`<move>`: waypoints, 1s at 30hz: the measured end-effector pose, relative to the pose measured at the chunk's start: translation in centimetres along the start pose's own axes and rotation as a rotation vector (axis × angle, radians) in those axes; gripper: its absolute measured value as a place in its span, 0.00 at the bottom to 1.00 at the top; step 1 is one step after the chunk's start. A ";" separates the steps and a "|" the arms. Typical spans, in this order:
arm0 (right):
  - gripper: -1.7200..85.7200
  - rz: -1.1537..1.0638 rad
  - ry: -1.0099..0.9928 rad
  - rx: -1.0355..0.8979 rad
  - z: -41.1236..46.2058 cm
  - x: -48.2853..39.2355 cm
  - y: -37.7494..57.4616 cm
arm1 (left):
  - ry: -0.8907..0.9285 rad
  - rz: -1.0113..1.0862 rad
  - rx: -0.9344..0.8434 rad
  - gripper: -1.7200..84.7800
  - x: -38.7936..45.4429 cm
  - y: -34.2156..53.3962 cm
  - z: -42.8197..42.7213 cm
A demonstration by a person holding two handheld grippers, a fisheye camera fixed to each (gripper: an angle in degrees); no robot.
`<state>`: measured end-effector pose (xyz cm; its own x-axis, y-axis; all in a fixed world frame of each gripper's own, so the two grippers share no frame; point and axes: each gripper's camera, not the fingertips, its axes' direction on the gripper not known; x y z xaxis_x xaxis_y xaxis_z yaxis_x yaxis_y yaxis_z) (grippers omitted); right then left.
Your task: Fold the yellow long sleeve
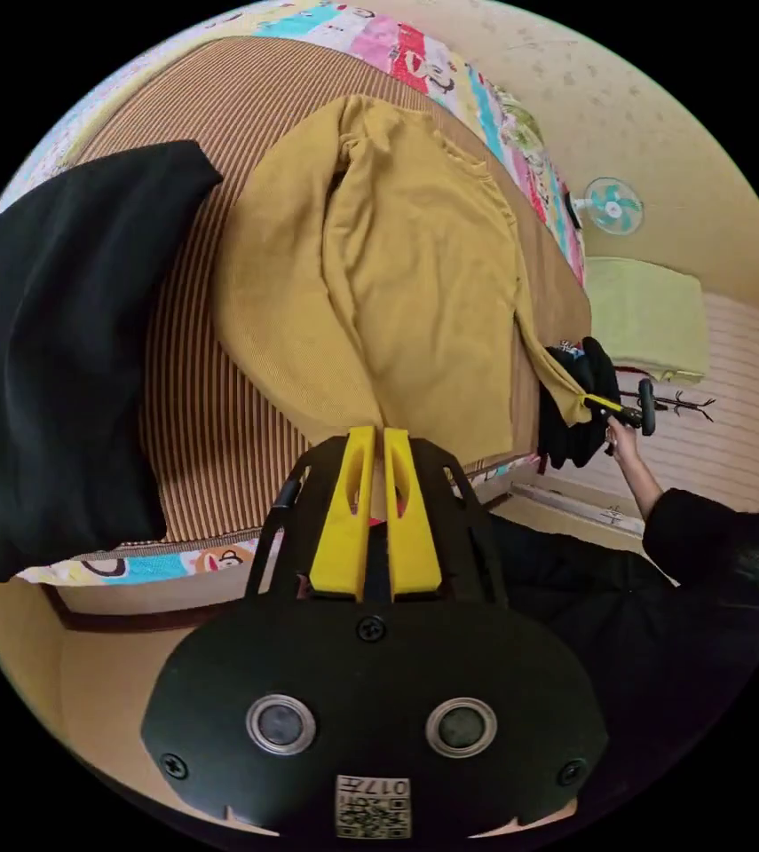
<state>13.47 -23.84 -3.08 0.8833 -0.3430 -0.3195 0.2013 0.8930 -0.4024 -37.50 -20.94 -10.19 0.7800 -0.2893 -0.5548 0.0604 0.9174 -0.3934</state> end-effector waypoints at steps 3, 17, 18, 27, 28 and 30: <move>0.07 0.287 0.083 0.174 -6.2 6.1 1.8 | -0.091 -0.293 0.347 0.03 -4.8 5.0 -10.9; 0.15 0.046 -0.545 -0.237 6.3 -18.6 5.2 | -0.162 -0.060 0.008 0.17 1.3 0.9 8.7; 0.14 0.040 -0.541 -0.257 6.5 -19.2 5.4 | -0.213 0.046 -0.010 0.17 3.3 -0.8 10.9; 0.07 -0.310 -0.249 -0.254 4.3 -23.1 8.8 | -0.336 0.314 -0.238 0.09 4.7 -0.5 18.3; 0.06 -0.332 -0.209 -0.249 4.3 -22.9 9.8 | -0.265 0.276 -0.219 0.07 3.9 0.5 17.6; 0.06 -0.333 -0.167 -0.263 4.5 -22.3 11.7 | -0.011 0.047 -0.110 0.05 -0.6 6.4 14.6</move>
<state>-1.97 -4.42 3.23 0.8494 -0.5278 -0.0014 0.3905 0.6302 -0.6711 -28.45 -10.94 -1.66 0.7870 -0.2429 -0.5671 -0.0447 0.8943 -0.4452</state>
